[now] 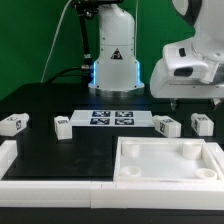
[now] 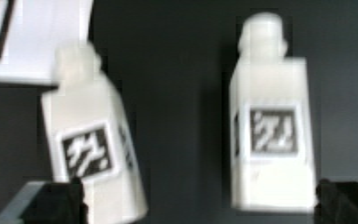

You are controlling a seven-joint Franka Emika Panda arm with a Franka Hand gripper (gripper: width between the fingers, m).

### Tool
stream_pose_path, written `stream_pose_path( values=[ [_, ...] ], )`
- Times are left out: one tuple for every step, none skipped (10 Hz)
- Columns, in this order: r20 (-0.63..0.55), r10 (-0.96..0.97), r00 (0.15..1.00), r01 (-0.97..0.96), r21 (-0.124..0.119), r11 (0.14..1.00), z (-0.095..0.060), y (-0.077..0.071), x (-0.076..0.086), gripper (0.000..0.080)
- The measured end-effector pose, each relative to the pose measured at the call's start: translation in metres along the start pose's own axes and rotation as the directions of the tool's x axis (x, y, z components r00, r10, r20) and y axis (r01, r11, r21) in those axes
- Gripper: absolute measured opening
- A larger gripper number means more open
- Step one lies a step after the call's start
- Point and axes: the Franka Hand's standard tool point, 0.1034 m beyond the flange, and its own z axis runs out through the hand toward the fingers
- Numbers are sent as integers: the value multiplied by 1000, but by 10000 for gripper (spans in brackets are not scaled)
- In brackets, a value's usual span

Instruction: Assemble one leg

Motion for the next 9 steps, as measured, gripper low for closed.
stream_pose_path(
  values=[
    [50,-8,999,7,2,1000,1,-5,2,649],
    [151,-24,988,23,7,1000,6,-8,-5,649],
    [237,-34,971,34,6,999,12,-11,-5,649],
    [272,-38,962,37,7,999,18,-13,-1,649],
    [280,-36,959,37,4,999,24,-14,1,649],
    [277,-33,960,34,3,999,30,-14,1,649],
    [281,-15,960,17,-5,1000,35,-16,2,649],
    [284,-10,959,13,-8,1000,40,-17,3,649],
    [287,-11,958,14,-9,1000,42,-18,3,649]
  ],
)
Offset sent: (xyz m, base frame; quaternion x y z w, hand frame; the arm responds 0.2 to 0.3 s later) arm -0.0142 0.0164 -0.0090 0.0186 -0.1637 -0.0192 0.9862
